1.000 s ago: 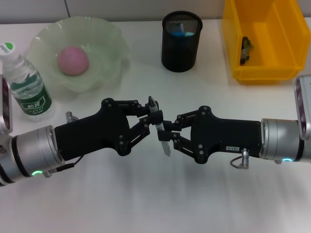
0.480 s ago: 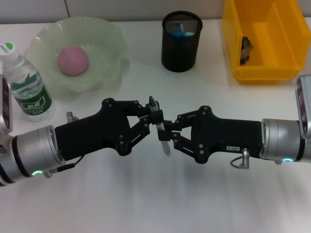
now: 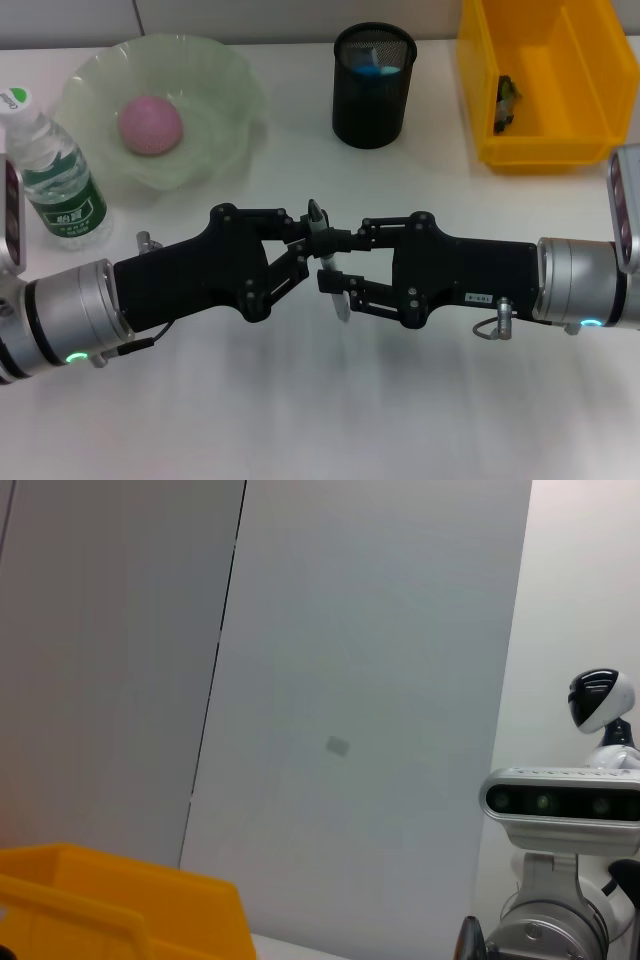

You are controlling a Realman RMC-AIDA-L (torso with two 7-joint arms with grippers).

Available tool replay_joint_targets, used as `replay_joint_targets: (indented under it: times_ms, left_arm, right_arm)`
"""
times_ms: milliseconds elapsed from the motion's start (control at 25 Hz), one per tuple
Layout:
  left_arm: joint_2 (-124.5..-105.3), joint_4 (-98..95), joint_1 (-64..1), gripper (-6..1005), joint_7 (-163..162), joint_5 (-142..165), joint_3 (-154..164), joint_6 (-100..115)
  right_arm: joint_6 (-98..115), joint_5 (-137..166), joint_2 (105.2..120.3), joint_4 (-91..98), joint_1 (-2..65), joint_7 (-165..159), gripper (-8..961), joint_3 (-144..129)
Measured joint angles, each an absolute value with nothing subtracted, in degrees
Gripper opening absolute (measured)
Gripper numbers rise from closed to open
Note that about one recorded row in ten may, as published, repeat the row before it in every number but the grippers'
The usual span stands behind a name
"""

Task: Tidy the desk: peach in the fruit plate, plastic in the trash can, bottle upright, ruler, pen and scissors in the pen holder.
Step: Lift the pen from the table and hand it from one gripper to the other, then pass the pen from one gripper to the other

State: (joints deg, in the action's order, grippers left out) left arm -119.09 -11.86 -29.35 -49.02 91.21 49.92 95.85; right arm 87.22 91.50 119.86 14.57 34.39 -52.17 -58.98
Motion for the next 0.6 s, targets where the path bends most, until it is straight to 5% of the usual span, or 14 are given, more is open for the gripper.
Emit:
replay_joint_targets:
  times_ms: [480,600]
  left_arm:
    - [-119.09,-11.87,-29.35,128,-49.65,90.96,49.48,95.89]
    - [-119.09,-11.87,-29.35,128,-49.66,90.89,49.48,95.89]
  right_arm:
    - [87.62,91.32,119.85,14.54,33.97,-50.87,711,-58.98]
    - [87.63,90.98,119.87,14.45,33.74,-50.34,729,-58.97]
